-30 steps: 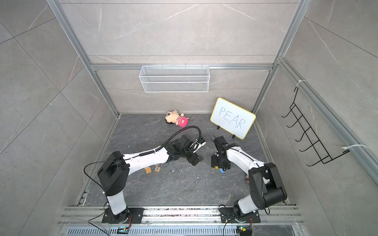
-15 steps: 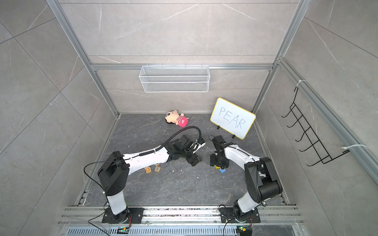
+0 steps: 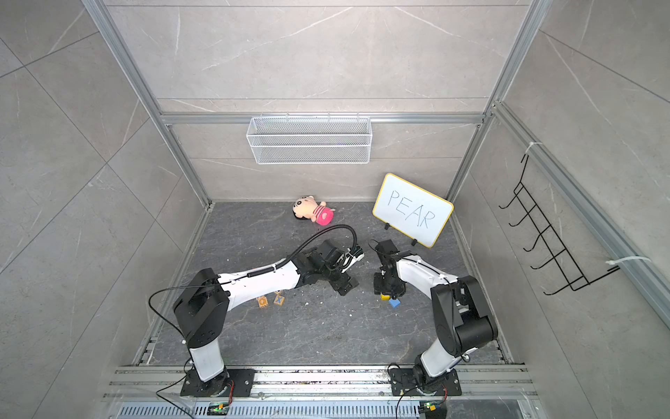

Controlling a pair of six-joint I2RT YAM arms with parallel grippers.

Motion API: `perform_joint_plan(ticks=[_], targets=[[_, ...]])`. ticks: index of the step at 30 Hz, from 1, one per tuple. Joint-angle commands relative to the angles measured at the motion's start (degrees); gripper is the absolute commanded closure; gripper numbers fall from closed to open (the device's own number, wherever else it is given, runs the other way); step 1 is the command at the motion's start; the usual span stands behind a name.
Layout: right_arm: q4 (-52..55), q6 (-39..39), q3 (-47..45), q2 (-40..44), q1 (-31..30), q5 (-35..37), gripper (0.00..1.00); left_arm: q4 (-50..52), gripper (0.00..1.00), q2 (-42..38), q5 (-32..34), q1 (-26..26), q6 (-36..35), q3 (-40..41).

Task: Spell the uppercase word “pear” with letter blocks
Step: Pick up the letter block from the center of the board.

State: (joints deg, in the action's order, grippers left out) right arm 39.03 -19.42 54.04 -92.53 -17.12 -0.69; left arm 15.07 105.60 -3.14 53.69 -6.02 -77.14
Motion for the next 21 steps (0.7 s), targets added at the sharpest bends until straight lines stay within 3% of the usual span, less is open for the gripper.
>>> perform_joint_plan(ticks=[1,21], targets=[[0.73,0.26,0.71,-1.00,-0.15,0.95,0.46,0.67,0.06,0.22,0.11,0.45,-0.14,-1.51],[0.65,0.45,1.23,-2.86,-1.16,1.83,0.58,0.80,0.05,0.40,0.57,0.62,-0.06,-1.69]])
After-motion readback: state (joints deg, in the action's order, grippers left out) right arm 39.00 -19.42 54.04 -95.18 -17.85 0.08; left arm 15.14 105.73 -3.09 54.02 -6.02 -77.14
